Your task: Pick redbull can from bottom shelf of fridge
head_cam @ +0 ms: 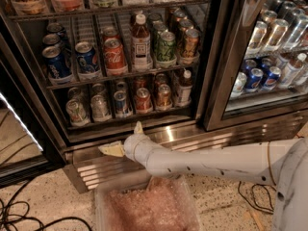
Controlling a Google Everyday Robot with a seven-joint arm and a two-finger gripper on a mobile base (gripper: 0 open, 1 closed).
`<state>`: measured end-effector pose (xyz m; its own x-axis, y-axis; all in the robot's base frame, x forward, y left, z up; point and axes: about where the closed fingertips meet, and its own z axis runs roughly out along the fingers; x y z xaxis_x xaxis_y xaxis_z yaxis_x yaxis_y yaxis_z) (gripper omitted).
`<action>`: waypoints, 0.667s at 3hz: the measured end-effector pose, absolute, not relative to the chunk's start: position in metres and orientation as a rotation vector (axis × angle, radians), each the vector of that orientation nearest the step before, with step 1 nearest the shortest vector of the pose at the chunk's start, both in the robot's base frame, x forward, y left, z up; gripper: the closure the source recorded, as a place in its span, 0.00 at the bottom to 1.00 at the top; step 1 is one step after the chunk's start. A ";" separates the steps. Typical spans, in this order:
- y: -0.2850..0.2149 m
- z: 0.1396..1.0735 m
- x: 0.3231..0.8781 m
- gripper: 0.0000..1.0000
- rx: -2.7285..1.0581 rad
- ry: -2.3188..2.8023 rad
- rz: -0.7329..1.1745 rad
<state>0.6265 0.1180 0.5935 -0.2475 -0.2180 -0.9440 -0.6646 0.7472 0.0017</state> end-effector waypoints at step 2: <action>0.125 0.601 0.638 0.00 -0.658 1.746 0.473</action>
Offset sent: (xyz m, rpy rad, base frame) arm 0.0170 0.0051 0.0149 0.0425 -0.0964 -0.0331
